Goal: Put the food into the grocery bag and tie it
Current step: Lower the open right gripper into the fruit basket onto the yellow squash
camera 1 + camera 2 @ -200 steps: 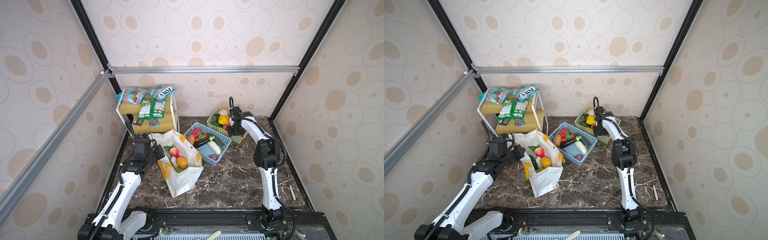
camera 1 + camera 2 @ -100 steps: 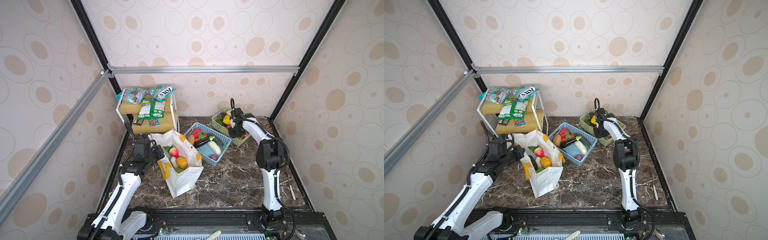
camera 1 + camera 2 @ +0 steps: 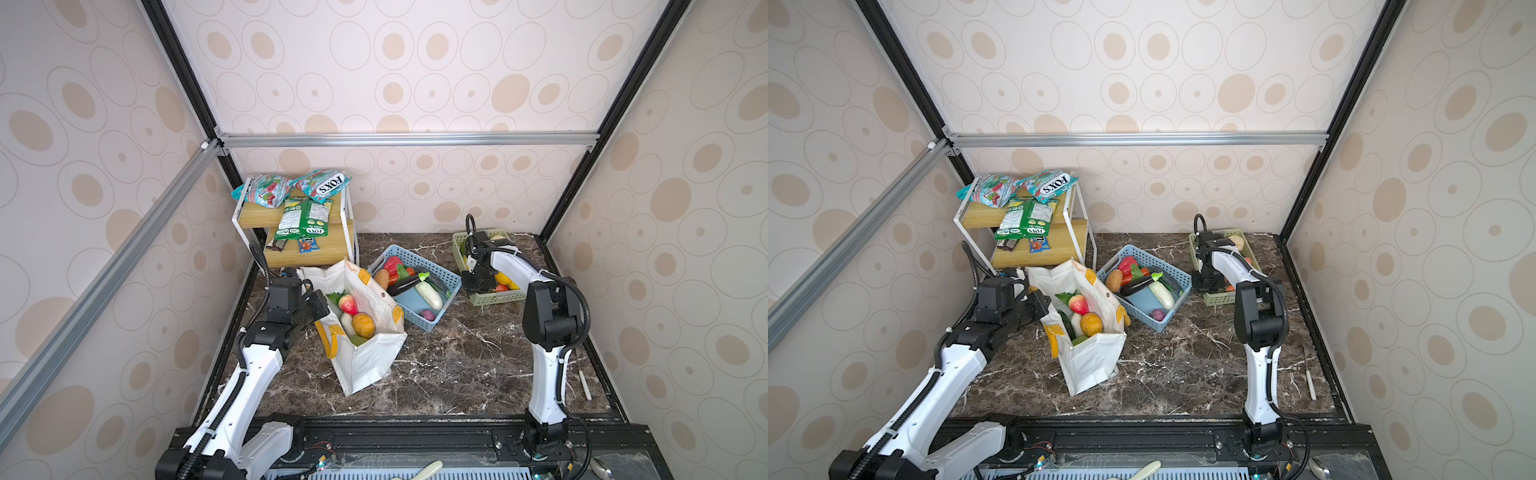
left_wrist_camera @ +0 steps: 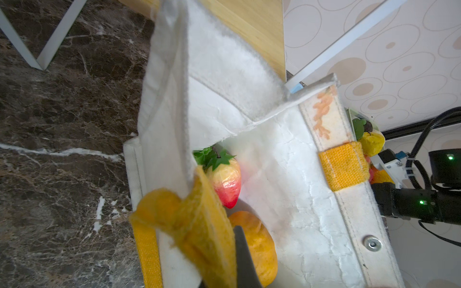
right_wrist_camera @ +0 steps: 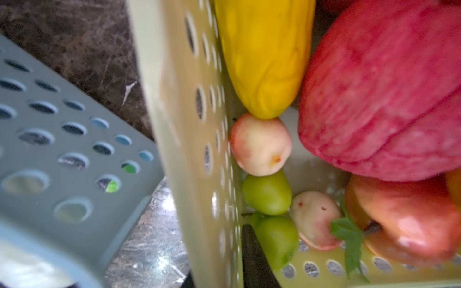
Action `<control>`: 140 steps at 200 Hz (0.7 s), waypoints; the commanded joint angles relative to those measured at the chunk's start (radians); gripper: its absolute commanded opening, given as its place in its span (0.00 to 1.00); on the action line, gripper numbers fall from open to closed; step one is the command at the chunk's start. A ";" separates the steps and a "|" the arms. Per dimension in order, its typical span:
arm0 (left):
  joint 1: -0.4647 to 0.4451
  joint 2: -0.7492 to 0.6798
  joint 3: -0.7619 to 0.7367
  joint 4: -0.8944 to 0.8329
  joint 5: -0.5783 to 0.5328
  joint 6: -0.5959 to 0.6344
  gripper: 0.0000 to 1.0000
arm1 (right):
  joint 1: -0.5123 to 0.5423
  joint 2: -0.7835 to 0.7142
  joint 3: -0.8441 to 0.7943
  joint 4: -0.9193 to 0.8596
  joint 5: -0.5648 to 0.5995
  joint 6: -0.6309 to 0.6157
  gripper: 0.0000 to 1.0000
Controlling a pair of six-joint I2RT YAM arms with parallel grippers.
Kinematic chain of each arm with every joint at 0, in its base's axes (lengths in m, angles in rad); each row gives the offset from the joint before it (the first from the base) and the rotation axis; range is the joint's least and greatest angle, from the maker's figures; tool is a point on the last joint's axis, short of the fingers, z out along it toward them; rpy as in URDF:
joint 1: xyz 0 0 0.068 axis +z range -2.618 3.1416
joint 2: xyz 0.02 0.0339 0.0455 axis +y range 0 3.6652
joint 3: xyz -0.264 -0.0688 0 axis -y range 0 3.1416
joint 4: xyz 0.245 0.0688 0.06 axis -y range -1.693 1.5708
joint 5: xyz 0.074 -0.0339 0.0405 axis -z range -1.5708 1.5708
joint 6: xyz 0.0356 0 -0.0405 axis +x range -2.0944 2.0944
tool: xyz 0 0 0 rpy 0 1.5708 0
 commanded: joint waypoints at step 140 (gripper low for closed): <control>0.007 0.021 0.039 0.026 0.001 0.020 0.00 | 0.002 -0.118 0.035 -0.146 -0.150 0.079 0.30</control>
